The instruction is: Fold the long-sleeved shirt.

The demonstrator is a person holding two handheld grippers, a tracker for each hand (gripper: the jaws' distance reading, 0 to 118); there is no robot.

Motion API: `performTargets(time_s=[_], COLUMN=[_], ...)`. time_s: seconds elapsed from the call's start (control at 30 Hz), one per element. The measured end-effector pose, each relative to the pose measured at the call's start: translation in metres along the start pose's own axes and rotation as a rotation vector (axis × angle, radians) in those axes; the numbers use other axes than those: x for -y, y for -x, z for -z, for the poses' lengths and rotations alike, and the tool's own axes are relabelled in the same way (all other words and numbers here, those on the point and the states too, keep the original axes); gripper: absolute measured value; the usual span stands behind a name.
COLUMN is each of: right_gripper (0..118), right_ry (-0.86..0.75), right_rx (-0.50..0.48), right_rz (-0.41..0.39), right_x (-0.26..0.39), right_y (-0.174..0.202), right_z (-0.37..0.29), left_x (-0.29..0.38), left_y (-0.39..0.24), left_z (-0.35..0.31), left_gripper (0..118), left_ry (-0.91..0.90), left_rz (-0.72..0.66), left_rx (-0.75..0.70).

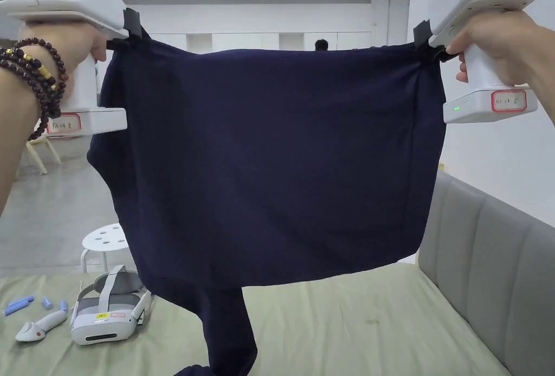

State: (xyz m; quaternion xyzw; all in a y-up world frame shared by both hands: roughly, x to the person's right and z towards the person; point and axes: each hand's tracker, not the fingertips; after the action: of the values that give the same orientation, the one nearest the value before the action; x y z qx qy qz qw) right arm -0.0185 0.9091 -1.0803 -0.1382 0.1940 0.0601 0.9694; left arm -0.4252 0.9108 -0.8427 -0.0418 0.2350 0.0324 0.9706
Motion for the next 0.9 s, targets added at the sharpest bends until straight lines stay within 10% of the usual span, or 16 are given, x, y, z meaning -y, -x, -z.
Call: performTargets(time_s=[0.53, 0.9], right_gripper=[8, 8], right_ry=[0.393, 0.384], right_rx=[-0.042, -0.090], right_rz=[0.006, 0.013], right_x=[0.267, 0.359], right_y=[0.022, 0.005], right_z=[0.120, 0.070], left_x=[0.291, 0.342], left_y=[0.018, 0.006], left_z=[0.020, -0.062], left_gripper=[4, 4], left_ry=[0.377, 0.459], left_rz=[-0.098, -0.032], left_rx=[-0.043, -0.039])
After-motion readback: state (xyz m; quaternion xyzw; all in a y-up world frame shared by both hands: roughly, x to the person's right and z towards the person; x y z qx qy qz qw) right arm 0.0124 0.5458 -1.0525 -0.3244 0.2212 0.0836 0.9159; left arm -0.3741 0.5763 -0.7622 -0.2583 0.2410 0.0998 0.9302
